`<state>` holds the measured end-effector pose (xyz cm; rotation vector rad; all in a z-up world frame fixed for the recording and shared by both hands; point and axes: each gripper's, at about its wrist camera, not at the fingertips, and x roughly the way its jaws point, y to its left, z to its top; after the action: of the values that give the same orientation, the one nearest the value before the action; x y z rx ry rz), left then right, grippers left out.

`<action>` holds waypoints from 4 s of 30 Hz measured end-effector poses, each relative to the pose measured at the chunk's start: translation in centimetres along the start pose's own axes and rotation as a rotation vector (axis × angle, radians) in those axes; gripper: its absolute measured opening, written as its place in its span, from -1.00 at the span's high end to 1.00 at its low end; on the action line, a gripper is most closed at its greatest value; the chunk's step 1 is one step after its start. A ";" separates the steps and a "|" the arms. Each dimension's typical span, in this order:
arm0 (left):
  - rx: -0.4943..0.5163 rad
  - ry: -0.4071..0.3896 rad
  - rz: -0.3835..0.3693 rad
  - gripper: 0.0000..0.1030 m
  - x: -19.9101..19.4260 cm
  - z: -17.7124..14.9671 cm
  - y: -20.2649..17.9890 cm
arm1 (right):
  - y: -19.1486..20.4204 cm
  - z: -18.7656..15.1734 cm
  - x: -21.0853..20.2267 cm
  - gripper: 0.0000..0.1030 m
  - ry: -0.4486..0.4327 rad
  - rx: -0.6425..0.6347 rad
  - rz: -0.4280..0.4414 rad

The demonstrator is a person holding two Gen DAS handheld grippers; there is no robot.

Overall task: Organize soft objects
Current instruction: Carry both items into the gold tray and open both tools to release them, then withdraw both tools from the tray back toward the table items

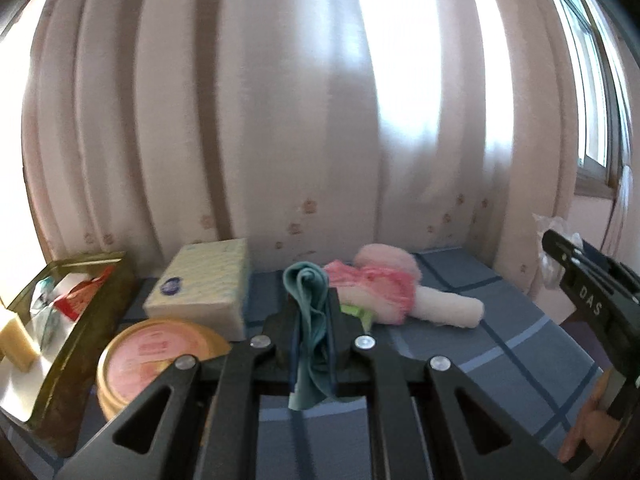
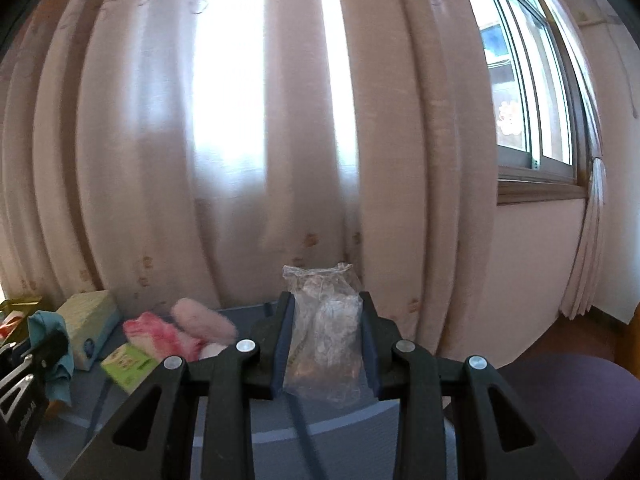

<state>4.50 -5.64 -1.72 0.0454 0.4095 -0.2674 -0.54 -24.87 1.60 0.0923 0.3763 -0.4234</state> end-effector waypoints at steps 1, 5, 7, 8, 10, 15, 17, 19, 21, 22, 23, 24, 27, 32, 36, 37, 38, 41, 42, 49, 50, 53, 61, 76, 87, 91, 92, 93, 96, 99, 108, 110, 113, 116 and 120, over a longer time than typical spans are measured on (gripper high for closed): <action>-0.006 0.000 0.002 0.84 -0.1 -0.1 0.4 | 0.3 0.0 -0.1 0.35 0.001 0.000 0.005; -0.019 -0.012 0.012 0.84 -0.9 -0.5 1.8 | 2.0 -0.4 -1.0 0.35 -0.003 -0.006 0.030; -0.020 -0.014 0.013 0.84 -1.2 -0.6 2.2 | 2.9 -0.5 -1.2 0.35 0.001 -0.010 0.043; -0.020 -0.018 0.015 0.84 -1.4 -0.6 2.4 | 3.4 -0.6 -1.4 0.35 0.000 -0.016 0.047; -0.017 -0.027 0.021 0.84 -1.8 -0.8 2.9 | 4.3 -0.7 -1.8 0.35 -0.003 -0.020 0.060; -0.035 -0.034 0.033 0.84 -2.5 -1.1 4.8 | 6.5 -1.1 -2.7 0.35 -0.003 -0.024 0.093; -0.047 -0.036 0.043 0.84 -2.8 -1.2 5.8 | 7.5 -1.3 -3.0 0.34 -0.004 -0.022 0.109; -0.057 -0.039 0.052 0.84 -3.1 -1.3 6.6 | 8.6 -1.5 -3.2 0.34 -0.004 -0.024 0.125; -0.063 -0.041 0.059 0.84 -3.3 -1.4 7.3 | 9.3 -1.6 -3.4 0.34 -0.003 -0.026 0.138; -0.068 -0.041 0.063 0.84 -3.4 -1.4 7.7 | 9.7 -1.6 -3.4 0.34 0.000 -0.028 0.148; -0.072 -0.041 0.066 0.84 -3.5 -1.5 8.0 | 10.3 -1.7 -3.5 0.34 0.004 -0.031 0.158; -0.079 -0.042 0.068 0.84 -3.6 -1.5 8.4 | 10.9 -1.8 -3.6 0.34 0.004 -0.037 0.167; -0.096 -0.044 0.077 0.84 -4.0 -1.7 9.6 | 12.2 -2.0 -4.1 0.34 0.000 -0.052 0.192; -0.117 -0.047 0.088 0.84 -4.5 -1.9 11.3 | 14.6 -2.4 -4.8 0.34 0.002 -0.070 0.236; -0.133 -0.053 0.100 0.84 -5.0 -2.1 12.8 | 16.3 -2.6 -5.2 0.34 0.006 -0.079 0.269; -0.137 -0.053 0.103 0.84 -5.1 -2.2 13.2 | 16.9 -2.7 -5.3 0.34 0.009 -0.083 0.282; -0.142 -0.054 0.108 0.84 -5.2 -2.3 13.6 | 17.3 -2.8 -5.4 0.34 0.010 -0.087 0.290; -0.158 -0.055 0.132 0.84 -5.5 -2.4 15.1 | 19.2 -3.1 -5.8 0.34 0.012 -0.112 0.327; -0.167 -0.056 0.138 0.84 -5.7 -2.5 15.7 | 19.7 -3.2 -5.9 0.34 0.012 -0.116 0.336; -0.201 -0.059 0.235 0.84 -6.6 -2.2 20.3 | 24.2 -3.5 -6.2 0.34 0.020 -0.127 0.439; -0.203 -0.059 0.251 0.84 -6.7 -2.1 20.9 | 25.2 -3.5 -6.2 0.34 0.025 -0.126 0.462; -0.211 -0.055 0.311 0.84 -6.7 -2.0 23.1 | 27.4 -3.4 -6.4 0.34 0.021 -0.138 0.506; -0.258 0.051 0.419 0.85 -4.9 -3.0 27.9 | 33.5 -2.9 -6.2 0.34 0.029 -0.191 0.621; -0.286 0.060 0.583 -0.42 -4.8 -3.3 30.1 | 37.7 -4.3 -2.8 -0.02 0.196 -0.240 0.713; -0.277 0.036 0.625 -0.99 -5.1 -3.3 29.9 | 33.6 -3.7 -5.6 -0.65 -0.001 -0.112 0.668; -0.241 0.017 0.633 -0.99 -5.2 -3.2 29.2 | 32.4 -3.4 -7.1 -0.79 -0.108 -0.094 0.591; -0.242 0.013 0.637 -0.99 -5.3 -3.1 29.2 | 32.2 -3.3 -7.4 -0.79 -0.127 -0.089 0.564; -0.246 0.007 0.641 -0.99 -5.4 -3.1 29.2 | 32.1 -3.3 -7.4 -0.79 -0.139 -0.085 0.545; -0.253 -0.005 0.645 -0.99 -6.0 -3.2 29.1 | 31.4 -3.1 -7.5 -0.80 -0.146 -0.070 0.516; -0.257 -0.015 0.658 -0.99 -6.3 -3.2 29.0 | 31.1 -3.1 -7.0 -0.81 -0.116 -0.058 0.494; -0.251 -0.033 0.653 -0.99 -6.2 -3.3 28.4 | 30.0 -3.0 -7.2 -0.81 -0.110 -0.030 0.481; -0.249 -0.041 0.656 -0.99 -6.4 -3.3 28.1 | 30.0 -3.2 -7.4 -0.81 -0.121 -0.034 0.477; -0.244 -0.053 0.652 -0.99 -6.6 -3.3 27.6 | 29.8 -3.3 -7.7 -0.81 -0.136 -0.040 0.467; -0.248 -0.058 0.659 -0.99 -6.7 -3.3 27.3 | 29.6 -3.2 -7.7 -0.81 -0.141 -0.042 0.448; -0.245 -0.067 0.656 -0.99 -6.9 -3.3 26.7 | 29.1 -3.1 -7.8 -0.81 -0.150 -0.044 0.420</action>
<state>4.21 22.16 -2.29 -0.0702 0.3388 0.4273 3.98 5.04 1.93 0.0931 0.2094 -0.0063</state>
